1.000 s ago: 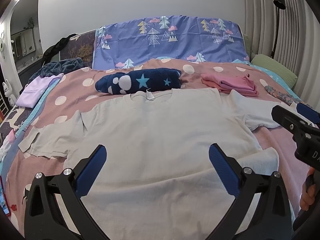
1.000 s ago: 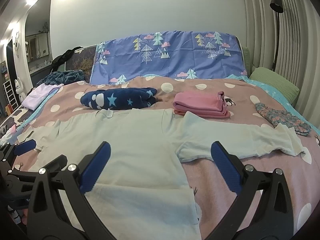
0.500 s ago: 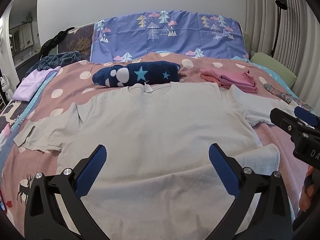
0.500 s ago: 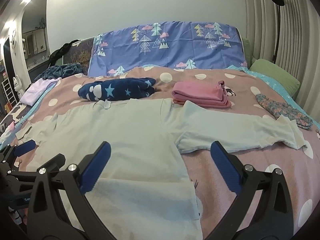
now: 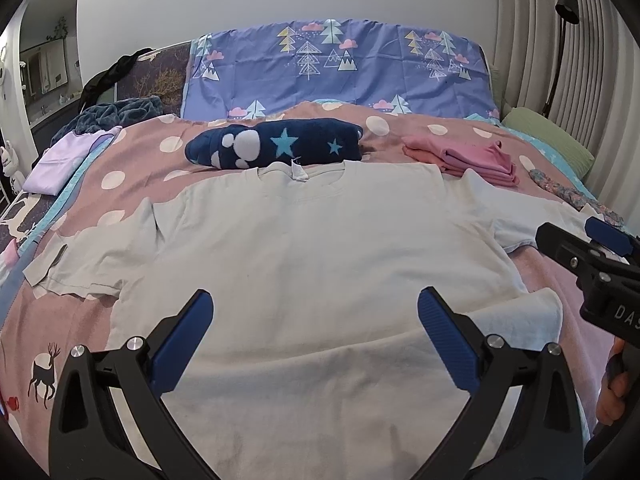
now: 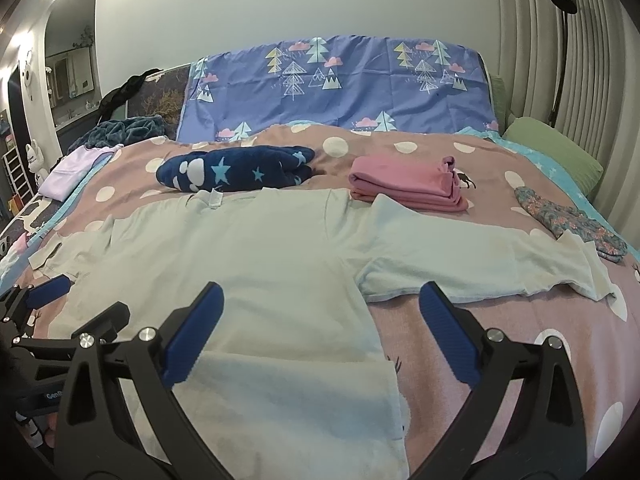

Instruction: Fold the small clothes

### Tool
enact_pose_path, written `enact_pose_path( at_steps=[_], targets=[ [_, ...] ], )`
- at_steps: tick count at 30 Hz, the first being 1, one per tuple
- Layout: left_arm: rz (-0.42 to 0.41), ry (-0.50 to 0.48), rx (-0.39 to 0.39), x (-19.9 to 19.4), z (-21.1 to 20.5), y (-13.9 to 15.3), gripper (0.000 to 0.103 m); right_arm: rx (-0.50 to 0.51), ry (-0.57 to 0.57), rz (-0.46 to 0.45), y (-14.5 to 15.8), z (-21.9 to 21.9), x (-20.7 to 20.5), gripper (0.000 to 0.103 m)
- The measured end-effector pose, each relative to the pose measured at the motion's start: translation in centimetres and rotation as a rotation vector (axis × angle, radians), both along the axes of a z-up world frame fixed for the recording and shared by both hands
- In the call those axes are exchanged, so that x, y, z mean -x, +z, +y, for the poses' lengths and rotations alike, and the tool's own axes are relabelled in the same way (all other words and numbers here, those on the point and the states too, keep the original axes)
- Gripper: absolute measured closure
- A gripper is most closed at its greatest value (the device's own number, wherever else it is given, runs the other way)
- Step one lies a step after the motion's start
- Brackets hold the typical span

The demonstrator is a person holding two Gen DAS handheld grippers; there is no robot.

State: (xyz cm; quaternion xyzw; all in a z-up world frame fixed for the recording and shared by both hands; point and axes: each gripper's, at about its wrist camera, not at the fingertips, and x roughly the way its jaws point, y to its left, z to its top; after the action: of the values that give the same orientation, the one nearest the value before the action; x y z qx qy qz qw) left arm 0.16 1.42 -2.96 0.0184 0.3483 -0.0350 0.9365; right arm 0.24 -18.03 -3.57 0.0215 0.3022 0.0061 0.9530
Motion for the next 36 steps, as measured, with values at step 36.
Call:
enact_pose_path(
  at_steps=[36],
  targets=[
    [0.025, -0.004, 0.011, 0.0, 0.3, -1.2, 0.001, 0.036, 0.027, 0.012, -0.2, 1.6, 0.0, 0.004]
  ],
)
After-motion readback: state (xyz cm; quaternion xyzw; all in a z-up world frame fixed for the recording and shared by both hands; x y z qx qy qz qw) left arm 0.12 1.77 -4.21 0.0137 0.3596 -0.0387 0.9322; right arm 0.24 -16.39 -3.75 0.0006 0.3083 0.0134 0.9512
